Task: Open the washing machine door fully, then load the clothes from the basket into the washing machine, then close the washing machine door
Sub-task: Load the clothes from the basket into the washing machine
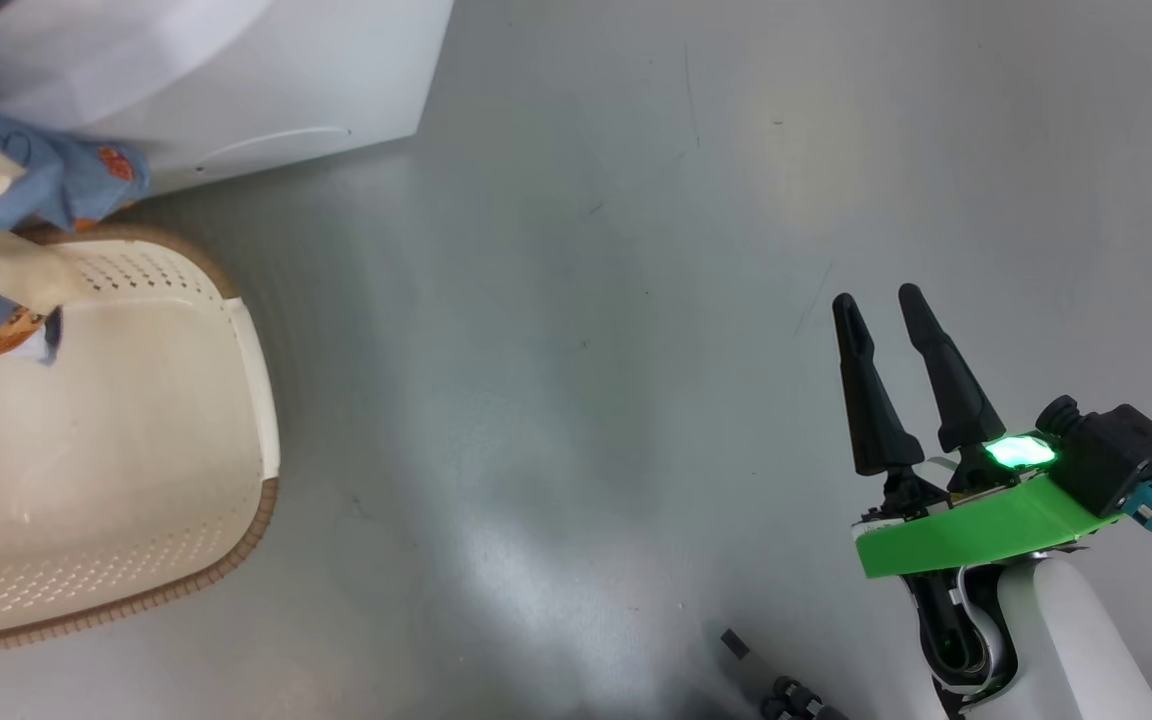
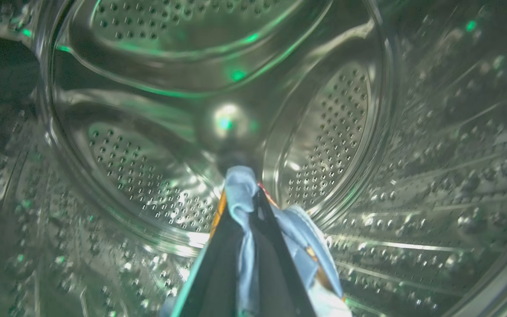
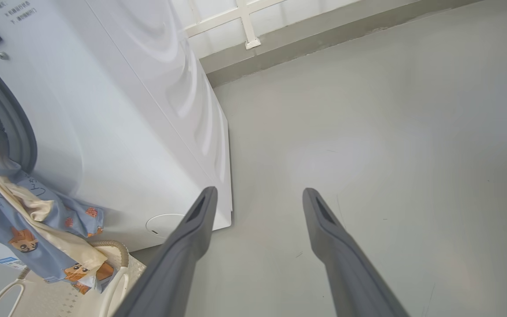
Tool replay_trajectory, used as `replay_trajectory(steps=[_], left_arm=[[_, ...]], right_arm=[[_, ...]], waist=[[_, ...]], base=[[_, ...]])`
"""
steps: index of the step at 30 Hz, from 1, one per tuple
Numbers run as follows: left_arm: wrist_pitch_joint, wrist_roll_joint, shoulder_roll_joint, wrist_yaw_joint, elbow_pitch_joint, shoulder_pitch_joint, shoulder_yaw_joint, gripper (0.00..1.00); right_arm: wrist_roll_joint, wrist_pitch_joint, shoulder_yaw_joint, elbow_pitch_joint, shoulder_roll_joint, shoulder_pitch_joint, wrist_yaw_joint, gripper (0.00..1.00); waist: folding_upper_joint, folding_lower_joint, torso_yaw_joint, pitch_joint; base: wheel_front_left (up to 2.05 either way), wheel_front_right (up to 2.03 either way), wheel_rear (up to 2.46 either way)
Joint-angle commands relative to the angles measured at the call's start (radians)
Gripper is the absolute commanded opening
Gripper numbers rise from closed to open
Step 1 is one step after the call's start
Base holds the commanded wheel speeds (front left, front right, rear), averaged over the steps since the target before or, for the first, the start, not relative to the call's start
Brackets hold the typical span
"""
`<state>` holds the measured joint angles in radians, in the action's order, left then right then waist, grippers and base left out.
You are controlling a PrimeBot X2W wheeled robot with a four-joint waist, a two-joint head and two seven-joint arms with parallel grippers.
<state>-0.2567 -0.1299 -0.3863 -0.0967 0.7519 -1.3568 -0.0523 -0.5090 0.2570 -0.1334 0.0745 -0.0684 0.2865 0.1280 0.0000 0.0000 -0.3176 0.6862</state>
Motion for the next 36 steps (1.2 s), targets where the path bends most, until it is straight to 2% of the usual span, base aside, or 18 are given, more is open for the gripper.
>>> replay_trajectory(steps=[1,2,4,5,6,7,8,21,36], left_arm=[[-0.005,0.009,-0.044,0.001,-0.010,0.040,-0.007,0.00],[-0.005,0.011,-0.043,0.000,0.004,0.046,-0.007,0.02],[-0.005,0.011,-0.041,-0.002,0.041,0.052,-0.010,0.18],[-0.005,0.013,-0.042,-0.003,0.062,0.054,-0.008,0.35],[-0.005,0.017,-0.044,-0.005,0.080,0.054,-0.004,0.38],[-0.005,0.022,-0.045,-0.007,0.101,0.053,0.001,0.78],[-0.005,0.025,-0.047,-0.008,0.122,0.049,0.005,1.00],[-0.005,0.005,-0.020,-0.019,0.191,0.062,0.003,1.00],[-0.005,-0.038,0.057,-0.029,0.067,0.229,-0.051,1.00]], right_arm=[[-0.006,0.005,-0.020,-0.024,-0.004,-0.015,0.003,1.00],[-0.006,0.005,-0.019,-0.023,-0.003,-0.016,0.003,1.00],[-0.006,0.005,-0.018,-0.022,-0.003,-0.018,0.003,1.00],[-0.006,0.005,-0.019,-0.021,-0.002,-0.019,0.003,1.00],[-0.006,0.005,-0.019,-0.020,-0.002,-0.019,0.003,1.00],[-0.006,0.005,-0.019,-0.020,-0.002,-0.019,0.003,1.00],[-0.006,0.005,-0.020,-0.019,-0.002,-0.019,0.003,1.00],[-0.002,0.005,-0.021,-0.015,-0.017,-0.015,0.003,1.00],[0.001,0.005,-0.009,-0.012,-0.043,-0.029,0.003,1.00]], waist=[[0.0000,0.0000,0.000,-0.001],[0.0000,0.0000,0.001,-0.002],[0.0000,0.0000,0.002,-0.003],[0.0000,0.0000,0.003,-0.004],[0.0000,0.0000,0.004,-0.005],[0.0000,0.0000,0.006,-0.006],[0.0000,0.0000,0.007,-0.007],[0.0000,0.0000,0.036,-0.031],[0.0000,0.0000,0.072,-0.081]], base=[[0.00,0.00,0.00],[0.00,0.00,0.00],[0.00,0.00,0.00],[0.00,0.00,0.00],[0.00,0.00,0.00],[0.00,0.00,0.00],[0.00,0.00,0.00],[0.00,0.00,0.00],[0.00,0.00,0.00]])
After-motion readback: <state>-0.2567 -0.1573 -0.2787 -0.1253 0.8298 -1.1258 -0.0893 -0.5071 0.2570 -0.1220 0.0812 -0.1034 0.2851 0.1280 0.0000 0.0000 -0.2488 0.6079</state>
